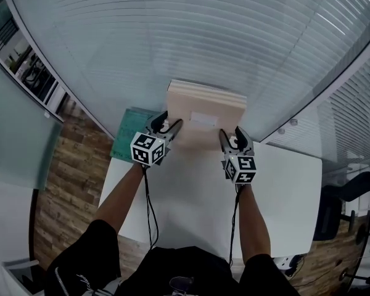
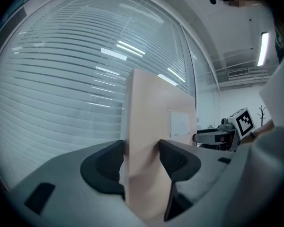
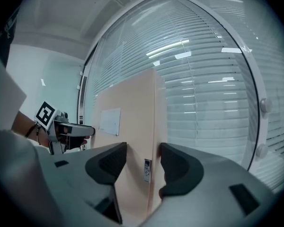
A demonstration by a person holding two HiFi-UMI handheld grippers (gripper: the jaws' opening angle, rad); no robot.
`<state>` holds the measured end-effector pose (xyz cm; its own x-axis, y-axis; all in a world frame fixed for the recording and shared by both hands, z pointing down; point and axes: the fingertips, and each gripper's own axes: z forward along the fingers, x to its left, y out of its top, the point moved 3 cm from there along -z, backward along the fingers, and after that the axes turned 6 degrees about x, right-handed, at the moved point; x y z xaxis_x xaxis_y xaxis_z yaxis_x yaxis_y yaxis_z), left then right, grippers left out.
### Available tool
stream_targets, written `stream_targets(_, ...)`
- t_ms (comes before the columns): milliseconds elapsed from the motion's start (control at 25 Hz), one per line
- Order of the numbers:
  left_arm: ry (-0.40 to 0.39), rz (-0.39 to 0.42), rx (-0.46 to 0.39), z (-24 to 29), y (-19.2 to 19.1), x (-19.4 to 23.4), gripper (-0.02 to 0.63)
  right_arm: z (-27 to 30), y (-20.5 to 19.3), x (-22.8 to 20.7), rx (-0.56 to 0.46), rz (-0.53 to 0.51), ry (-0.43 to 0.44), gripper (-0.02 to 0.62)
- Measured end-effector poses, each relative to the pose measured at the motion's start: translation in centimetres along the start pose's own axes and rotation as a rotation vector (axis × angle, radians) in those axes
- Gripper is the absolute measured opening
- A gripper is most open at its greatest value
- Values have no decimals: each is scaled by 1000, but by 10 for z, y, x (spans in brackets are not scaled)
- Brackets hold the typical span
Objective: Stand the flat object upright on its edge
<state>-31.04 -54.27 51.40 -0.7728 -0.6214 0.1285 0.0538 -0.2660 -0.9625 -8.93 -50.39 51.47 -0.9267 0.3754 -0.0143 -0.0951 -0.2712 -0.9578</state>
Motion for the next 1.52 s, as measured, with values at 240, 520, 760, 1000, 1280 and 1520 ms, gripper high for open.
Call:
stream_targets(240, 1, 14, 14, 18, -5, 10, 253, 17, -4, -9, 8, -5, -20, 244)
stream_targets(520, 3, 26, 29, 31, -13, 18, 253, 32, -11, -16, 16, 8, -16, 244)
stream_targets(760, 3, 44, 41, 36, -17, 15, 253, 34, -24, -20, 32, 46, -15, 244)
stream_targets(1000, -5, 35, 46, 35, -19, 13, 253, 32, -27, -20, 42, 49, -10, 244)
stream_targets(1280, 15, 14, 58, 28, -20, 13, 255, 26, -26, -18, 41, 81, -7, 244)
stream_targets(1520, 22, 11, 60, 21, -17, 9, 255, 19, -25, -18, 46, 91, -8, 244)
